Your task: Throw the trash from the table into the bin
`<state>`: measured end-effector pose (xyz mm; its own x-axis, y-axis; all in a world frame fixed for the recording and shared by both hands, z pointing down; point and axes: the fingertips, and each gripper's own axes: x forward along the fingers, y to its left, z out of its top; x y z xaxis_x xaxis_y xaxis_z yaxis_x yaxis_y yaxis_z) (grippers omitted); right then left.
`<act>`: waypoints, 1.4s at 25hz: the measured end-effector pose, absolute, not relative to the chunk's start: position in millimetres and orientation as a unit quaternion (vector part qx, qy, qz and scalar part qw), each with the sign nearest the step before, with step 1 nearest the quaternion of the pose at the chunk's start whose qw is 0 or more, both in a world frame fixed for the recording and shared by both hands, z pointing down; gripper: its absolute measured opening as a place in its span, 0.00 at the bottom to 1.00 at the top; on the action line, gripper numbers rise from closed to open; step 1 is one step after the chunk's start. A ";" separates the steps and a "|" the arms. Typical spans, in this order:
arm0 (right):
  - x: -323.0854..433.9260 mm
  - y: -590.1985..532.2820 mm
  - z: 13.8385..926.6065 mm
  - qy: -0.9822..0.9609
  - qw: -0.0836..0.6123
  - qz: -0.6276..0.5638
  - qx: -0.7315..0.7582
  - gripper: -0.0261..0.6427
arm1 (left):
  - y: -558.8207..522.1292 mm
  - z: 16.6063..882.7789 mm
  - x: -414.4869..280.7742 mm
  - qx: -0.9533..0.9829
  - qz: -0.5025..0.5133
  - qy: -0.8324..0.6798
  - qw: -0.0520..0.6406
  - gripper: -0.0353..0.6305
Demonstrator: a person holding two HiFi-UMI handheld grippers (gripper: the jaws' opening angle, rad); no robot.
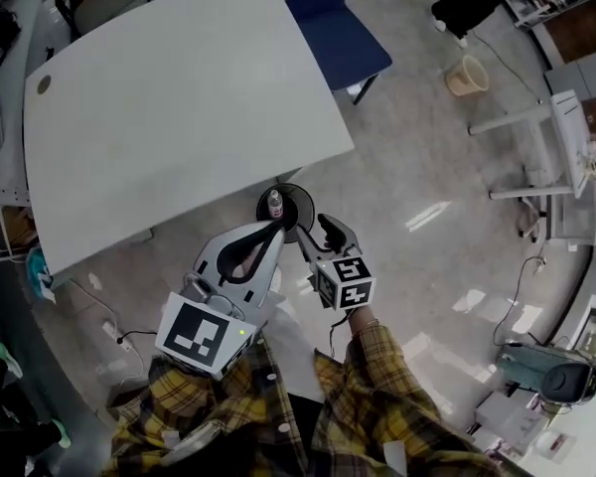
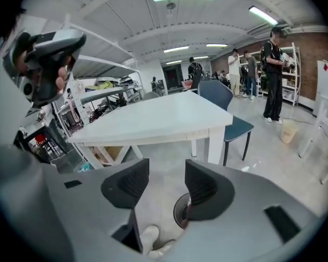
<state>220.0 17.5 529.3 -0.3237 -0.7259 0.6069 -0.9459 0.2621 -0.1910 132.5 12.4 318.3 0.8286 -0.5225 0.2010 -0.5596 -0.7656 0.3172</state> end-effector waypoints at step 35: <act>-63.6 -13.9 207.2 -0.936 0.052 0.068 0.340 0.04 | 8.1 195.9 -103.5 0.864 -0.022 -0.496 0.084 0.06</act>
